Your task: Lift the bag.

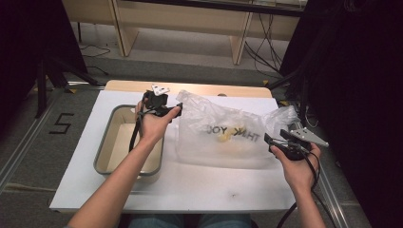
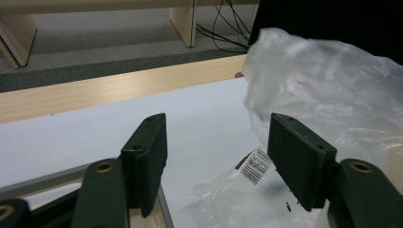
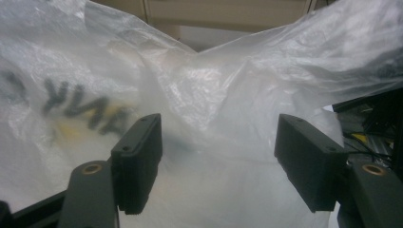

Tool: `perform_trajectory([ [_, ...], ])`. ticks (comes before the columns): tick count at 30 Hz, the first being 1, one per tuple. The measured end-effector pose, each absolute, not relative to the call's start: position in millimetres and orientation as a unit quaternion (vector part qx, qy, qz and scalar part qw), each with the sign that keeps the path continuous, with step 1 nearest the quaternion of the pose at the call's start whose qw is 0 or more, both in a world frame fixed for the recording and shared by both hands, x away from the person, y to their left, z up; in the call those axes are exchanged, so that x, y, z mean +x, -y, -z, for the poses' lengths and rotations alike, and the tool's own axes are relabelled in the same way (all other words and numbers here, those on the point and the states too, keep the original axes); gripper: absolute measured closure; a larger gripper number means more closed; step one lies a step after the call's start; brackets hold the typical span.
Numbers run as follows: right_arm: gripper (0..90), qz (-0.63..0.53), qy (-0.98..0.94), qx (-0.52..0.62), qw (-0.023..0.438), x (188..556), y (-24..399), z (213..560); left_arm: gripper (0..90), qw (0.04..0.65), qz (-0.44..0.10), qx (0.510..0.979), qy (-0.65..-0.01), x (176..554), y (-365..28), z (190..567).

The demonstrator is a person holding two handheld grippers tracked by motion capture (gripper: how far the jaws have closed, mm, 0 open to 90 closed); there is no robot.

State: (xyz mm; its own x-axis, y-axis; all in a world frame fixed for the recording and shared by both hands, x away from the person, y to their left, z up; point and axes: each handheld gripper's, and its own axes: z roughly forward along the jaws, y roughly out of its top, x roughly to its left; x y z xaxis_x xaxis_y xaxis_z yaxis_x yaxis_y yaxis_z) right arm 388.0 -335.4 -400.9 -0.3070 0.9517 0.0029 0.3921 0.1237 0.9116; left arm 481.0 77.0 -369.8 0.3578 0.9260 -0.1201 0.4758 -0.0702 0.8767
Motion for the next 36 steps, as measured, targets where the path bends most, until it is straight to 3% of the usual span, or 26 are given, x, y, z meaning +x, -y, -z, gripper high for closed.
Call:
perform_trajectory([
  [15,35.7,-0.413,-0.685,0.513,0.312,416,321,411,25.0,0.482,-0.249,0.694,-0.474,462,-93,354],
  [36,32.6,-0.439,-0.672,0.511,0.306,400,341,402,23.7,0.467,-0.233,0.734,-0.435,423,-102,363],
])
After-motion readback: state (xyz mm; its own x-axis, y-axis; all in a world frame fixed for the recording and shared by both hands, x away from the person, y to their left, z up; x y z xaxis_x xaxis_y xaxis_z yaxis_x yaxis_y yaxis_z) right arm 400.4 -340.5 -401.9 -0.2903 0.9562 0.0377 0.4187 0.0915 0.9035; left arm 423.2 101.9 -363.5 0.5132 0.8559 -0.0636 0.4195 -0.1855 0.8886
